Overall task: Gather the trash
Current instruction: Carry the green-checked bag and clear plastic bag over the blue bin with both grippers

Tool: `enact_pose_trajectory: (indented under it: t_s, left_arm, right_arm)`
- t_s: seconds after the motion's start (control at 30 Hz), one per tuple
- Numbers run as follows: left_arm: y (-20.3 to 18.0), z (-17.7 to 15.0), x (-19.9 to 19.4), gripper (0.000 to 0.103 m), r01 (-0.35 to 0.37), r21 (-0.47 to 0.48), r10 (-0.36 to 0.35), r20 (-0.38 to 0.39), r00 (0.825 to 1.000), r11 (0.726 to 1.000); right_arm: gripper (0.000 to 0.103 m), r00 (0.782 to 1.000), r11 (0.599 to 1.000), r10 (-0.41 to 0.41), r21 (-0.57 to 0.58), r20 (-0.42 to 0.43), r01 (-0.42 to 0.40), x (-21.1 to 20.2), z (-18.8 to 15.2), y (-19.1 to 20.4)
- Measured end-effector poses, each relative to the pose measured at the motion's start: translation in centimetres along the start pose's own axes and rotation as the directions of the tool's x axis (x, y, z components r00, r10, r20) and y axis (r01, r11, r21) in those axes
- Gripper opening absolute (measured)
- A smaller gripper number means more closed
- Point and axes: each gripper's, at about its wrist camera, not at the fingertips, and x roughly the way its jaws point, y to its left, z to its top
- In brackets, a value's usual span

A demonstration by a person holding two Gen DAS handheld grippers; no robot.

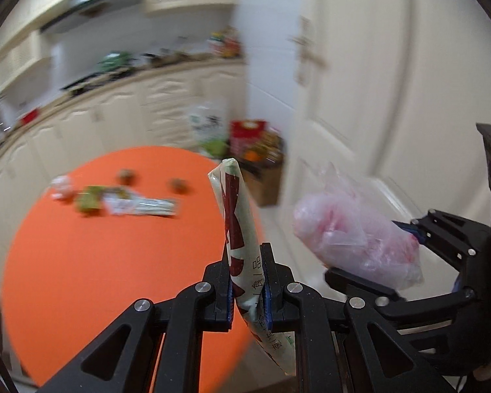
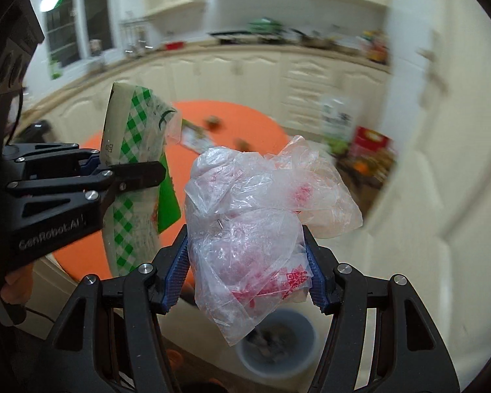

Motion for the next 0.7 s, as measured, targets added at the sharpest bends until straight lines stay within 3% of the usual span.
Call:
enact_pose_trajectory:
  t_s: [0.17,0.37,0.57,0.7]
  left_arm:
    - [-5.6,-0.9,3.5,0.010,0.068,0.074,-0.062,-0.081,0.995,0.995]
    - [-9.1,-3.0,9.1,0.010,0.098,0.114,-0.075,-0.196,0.978,0.989]
    - [-10.7,-4.4,17.2,0.010,0.114,0.130,-0.068,-0.317,0.946,0.985]
    - [-12.2,-4.7,22.9,0.013,0.124,0.143,-0.058,-0.397,0.916,0.982]
  right_arm:
    - [0.059,0.995,0.995,-0.066,0.070,-0.068,0.071,0.1,-5.6,-4.4]
    - [0.059,0.984,0.984,-0.060,0.154,-0.166,0.086,4.1,-10.8,-8.4]
    - [0.059,0.965,0.972,-0.025,0.221,-0.261,0.085,9.1,-14.7,-11.1]
    - [0.059,0.950,0.963,0.006,0.258,-0.312,0.079,12.3,-16.8,-12.5]
